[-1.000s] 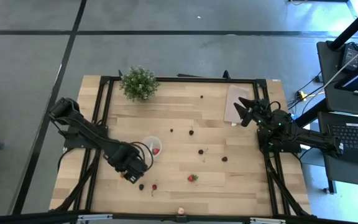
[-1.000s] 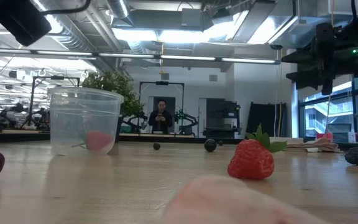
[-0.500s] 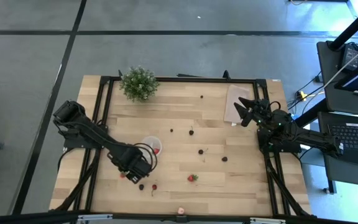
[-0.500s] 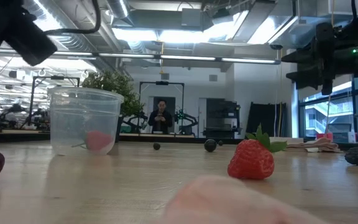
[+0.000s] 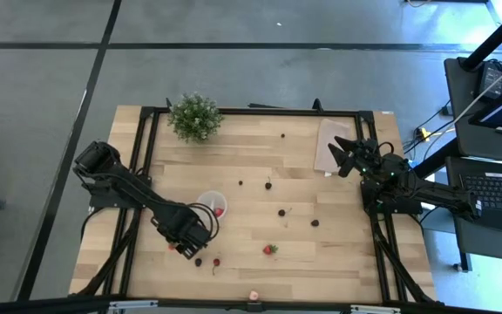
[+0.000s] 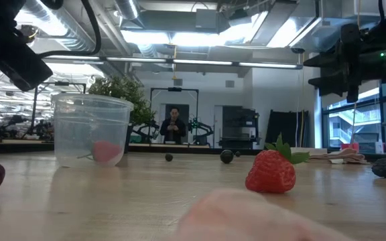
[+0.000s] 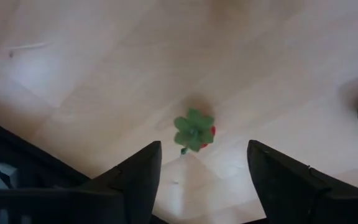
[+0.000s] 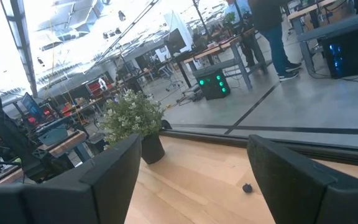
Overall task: Pick and placing Produce into tupperware
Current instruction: Put the red strawberry into the container
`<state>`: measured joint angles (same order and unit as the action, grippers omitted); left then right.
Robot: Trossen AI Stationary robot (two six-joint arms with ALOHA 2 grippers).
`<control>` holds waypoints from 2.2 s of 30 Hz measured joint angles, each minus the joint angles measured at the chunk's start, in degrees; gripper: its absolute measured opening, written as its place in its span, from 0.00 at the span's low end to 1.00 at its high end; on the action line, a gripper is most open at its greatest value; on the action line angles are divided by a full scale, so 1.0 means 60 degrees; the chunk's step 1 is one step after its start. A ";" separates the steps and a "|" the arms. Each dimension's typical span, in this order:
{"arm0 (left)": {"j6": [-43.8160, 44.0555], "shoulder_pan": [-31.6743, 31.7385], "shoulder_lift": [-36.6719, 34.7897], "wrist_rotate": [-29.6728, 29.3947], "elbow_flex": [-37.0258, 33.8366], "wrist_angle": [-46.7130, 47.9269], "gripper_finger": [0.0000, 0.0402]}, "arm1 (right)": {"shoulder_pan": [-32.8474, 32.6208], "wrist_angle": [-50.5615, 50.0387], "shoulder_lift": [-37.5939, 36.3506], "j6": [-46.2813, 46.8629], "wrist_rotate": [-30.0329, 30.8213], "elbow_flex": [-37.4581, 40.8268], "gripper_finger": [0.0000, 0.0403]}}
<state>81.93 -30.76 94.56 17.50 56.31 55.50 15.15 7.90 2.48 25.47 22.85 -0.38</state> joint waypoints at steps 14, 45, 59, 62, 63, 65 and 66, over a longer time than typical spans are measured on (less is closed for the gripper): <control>0.0066 0.0000 0.0000 -0.0112 0.0000 0.0012 0.46 | 0.0001 -0.0004 0.0000 0.0000 0.0003 0.0003 0.73; 0.0066 0.0000 0.0000 -0.0279 0.0000 0.0052 0.28 | -0.0003 -0.0011 0.0000 -0.0033 0.0000 0.0000 0.73; 0.0066 0.0000 0.0000 -0.0268 0.0000 0.0056 0.14 | -0.0001 -0.0011 0.0001 -0.0035 0.0001 0.0000 0.73; 0.0016 0.0000 0.0000 -0.0388 0.0000 0.0056 0.10 | -0.0001 -0.0011 0.0000 -0.0036 0.0000 0.0002 0.73; 0.0011 -0.0002 0.0000 -0.0407 0.0000 0.0056 0.08 | 0.0001 -0.0011 0.0001 -0.0034 0.0000 0.0000 0.73; 0.0005 -0.0003 0.0000 -0.0486 0.0000 0.0056 0.05 | -0.0003 -0.0007 0.0004 -0.0036 0.0000 0.0000 0.73; 0.0003 0.0000 0.0000 -0.0499 0.0000 0.0056 0.04 | 0.0001 -0.0011 0.0000 -0.0036 0.0000 0.0000 0.73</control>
<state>81.95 -30.76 94.56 14.50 56.31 55.83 15.15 7.84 2.48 25.26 22.85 -0.38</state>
